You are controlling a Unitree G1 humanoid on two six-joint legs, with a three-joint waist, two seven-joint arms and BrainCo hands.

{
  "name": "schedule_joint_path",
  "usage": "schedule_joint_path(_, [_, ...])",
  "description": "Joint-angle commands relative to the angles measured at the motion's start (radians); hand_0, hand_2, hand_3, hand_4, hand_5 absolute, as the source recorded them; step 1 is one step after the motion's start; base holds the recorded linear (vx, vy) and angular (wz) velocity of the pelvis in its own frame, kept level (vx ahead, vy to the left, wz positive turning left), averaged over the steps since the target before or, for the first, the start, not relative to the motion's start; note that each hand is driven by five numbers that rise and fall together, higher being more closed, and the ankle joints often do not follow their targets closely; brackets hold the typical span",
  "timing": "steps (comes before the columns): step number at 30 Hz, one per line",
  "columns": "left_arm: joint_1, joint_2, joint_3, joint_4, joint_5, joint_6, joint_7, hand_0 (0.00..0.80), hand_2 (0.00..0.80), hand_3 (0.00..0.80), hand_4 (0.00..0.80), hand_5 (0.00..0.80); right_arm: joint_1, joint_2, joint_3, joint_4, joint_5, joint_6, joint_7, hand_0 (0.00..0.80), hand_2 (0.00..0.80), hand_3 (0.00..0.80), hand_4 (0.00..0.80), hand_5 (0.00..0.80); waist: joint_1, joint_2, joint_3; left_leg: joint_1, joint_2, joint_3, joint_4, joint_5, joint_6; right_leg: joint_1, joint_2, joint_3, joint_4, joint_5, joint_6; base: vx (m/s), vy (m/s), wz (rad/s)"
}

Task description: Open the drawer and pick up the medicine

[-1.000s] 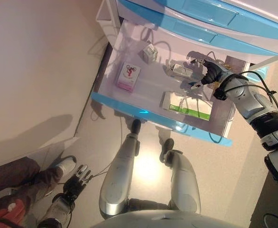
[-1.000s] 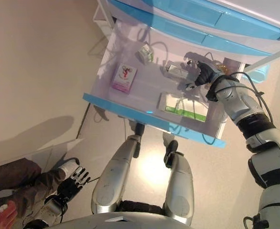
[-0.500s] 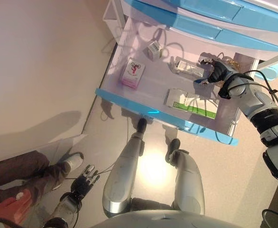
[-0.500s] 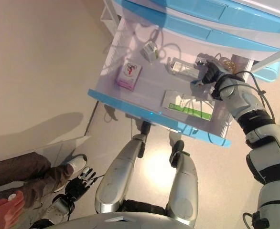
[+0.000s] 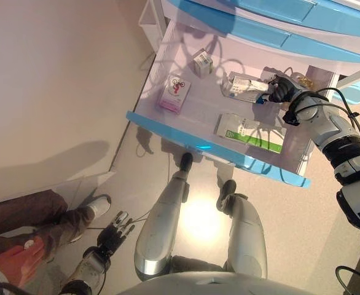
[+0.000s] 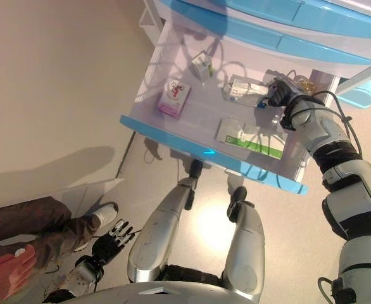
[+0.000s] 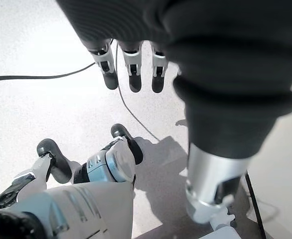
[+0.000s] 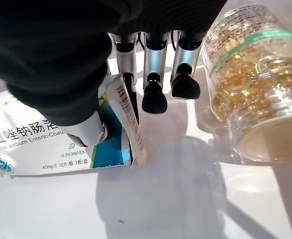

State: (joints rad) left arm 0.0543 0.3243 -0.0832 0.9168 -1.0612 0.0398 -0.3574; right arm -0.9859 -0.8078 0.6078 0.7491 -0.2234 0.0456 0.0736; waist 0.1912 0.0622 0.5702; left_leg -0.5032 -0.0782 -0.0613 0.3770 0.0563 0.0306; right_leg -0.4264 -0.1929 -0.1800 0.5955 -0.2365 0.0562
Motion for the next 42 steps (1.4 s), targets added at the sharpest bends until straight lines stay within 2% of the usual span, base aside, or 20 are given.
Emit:
schedule_joint_path(1, [0.057, 0.003, -0.031, -0.014, 0.001, -0.001, -0.001, 0.0, 0.0, 0.0, 0.0, 0.0, -0.017, -0.036, 0.055, -0.007, -0.038, -0.028, 0.01, 0.8, 0.8, 0.8, 0.8, 0.8, 0.012, 0.044, -0.05, 0.062, -0.013, 0.055, -0.013, -0.146, 0.06, -0.053, 0.05, -0.016, 0.009, 0.079, -0.043, 0.0, 0.0, 0.0])
schedule_joint_path(11, [0.06, 0.005, -0.02, -0.018, 0.004, -0.002, -0.002, 0.0, 0.0, 0.0, 0.0, 0.0, -0.006, -0.044, 0.063, -0.08, -0.063, -0.068, -0.007, 0.8, 0.8, 0.8, 0.8, 0.8, 0.006, 0.039, -0.05, 0.074, -0.009, 0.058, -0.024, -0.144, 0.059, -0.046, 0.051, -0.011, 0.006, 0.088, -0.034, 0.0, 0.0, 0.0])
schedule_joint_path(15, [0.064, 0.005, -0.013, -0.023, 0.005, -0.006, -0.004, 0.0, 0.0, 0.0, 0.0, 0.0, 0.015, -0.046, 0.029, -0.158, -0.055, -0.084, -0.015, 0.8, 0.8, 0.8, 0.8, 0.8, -0.002, 0.031, -0.05, 0.084, -0.007, 0.06, -0.025, -0.147, 0.06, -0.039, 0.053, -0.007, 0.006, 0.091, -0.029, 0.0, 0.0, 0.0])
schedule_joint_path(23, [0.072, 0.005, 0.013, -0.017, 0.023, -0.013, -0.012, 0.0, 0.0, 0.0, 0.0, 0.0, 0.097, -0.05, -0.056, -0.343, -0.044, -0.165, 0.031, 0.8, 0.8, 0.8, 0.8, 0.8, -0.024, 0.011, -0.05, 0.119, -0.001, 0.066, -0.037, -0.153, 0.062, -0.01, 0.06, 0.008, 0.0, 0.101, -0.017, 0.003, -0.034, -0.01])
schedule_joint_path(30, [0.069, 0.009, 0.044, -0.012, 0.052, -0.016, -0.015, 0.0, 0.0, 0.0, 0.0, 0.0, 0.171, -0.075, -0.116, -0.565, -0.006, -0.22, 0.211, 0.8, 0.8, 0.8, 0.8, 0.8, -0.052, -0.011, -0.05, 0.182, 0.004, 0.074, -0.066, -0.156, 0.058, 0.044, 0.066, 0.026, -0.02, 0.107, -0.006, 0.011, -0.045, -0.08])
schedule_joint_path(37, [0.061, 0.016, 0.06, 0.011, 0.07, -0.023, -0.019, 0.0, 0.0, 0.0, 0.0, 0.0, 0.187, -0.13, -0.123, -0.732, 0.081, -0.275, 0.326, 0.8, 0.8, 0.8, 0.8, 0.8, -0.065, -0.03, -0.076, 0.238, 0.009, 0.077, -0.1, -0.155, 0.05, 0.101, 0.075, 0.033, -0.059, 0.107, -0.002, 0.02, -0.055, -0.09])
schedule_joint_path(39, [0.061, 0.018, 0.065, 0.023, 0.076, -0.026, -0.021, 0.0, 0.0, 0.0, 0.0, 0.0, 0.191, -0.144, -0.135, -0.787, 0.146, -0.301, 0.363, 0.8, 0.8, 0.8, 0.8, 0.8, -0.069, -0.036, -0.092, 0.258, 0.011, 0.077, -0.12, -0.152, 0.047, 0.121, 0.079, 0.033, -0.075, 0.104, -0.001, 0.039, -0.07, -0.04])
schedule_joint_path(41, [0.06, 0.016, 0.068, 0.033, 0.082, -0.028, -0.019, 0.0, 0.0, 0.0, 0.0, 0.0, 0.203, -0.149, -0.155, -0.838, 0.189, -0.299, 0.393, 0.8, 0.8, 0.8, 0.8, 0.8, -0.072, -0.042, -0.106, 0.274, 0.012, 0.076, -0.133, -0.152, 0.044, 0.136, 0.081, 0.033, -0.086, 0.105, 0.003, 0.046, -0.052, -0.05])
schedule_joint_path(42, [0.061, 0.013, 0.074, 0.048, 0.094, -0.032, -0.021, 0.0, 0.0, 0.0, 0.0, 0.0, 0.208, -0.149, -0.17, -0.89, 0.259, -0.308, 0.452, 0.8, 0.8, 0.8, 0.8, 0.8, -0.074, -0.048, -0.121, 0.288, 0.012, 0.074, -0.144, -0.152, 0.041, 0.153, 0.082, 0.034, -0.097, 0.101, 0.003, 0.035, -0.039, -0.08])
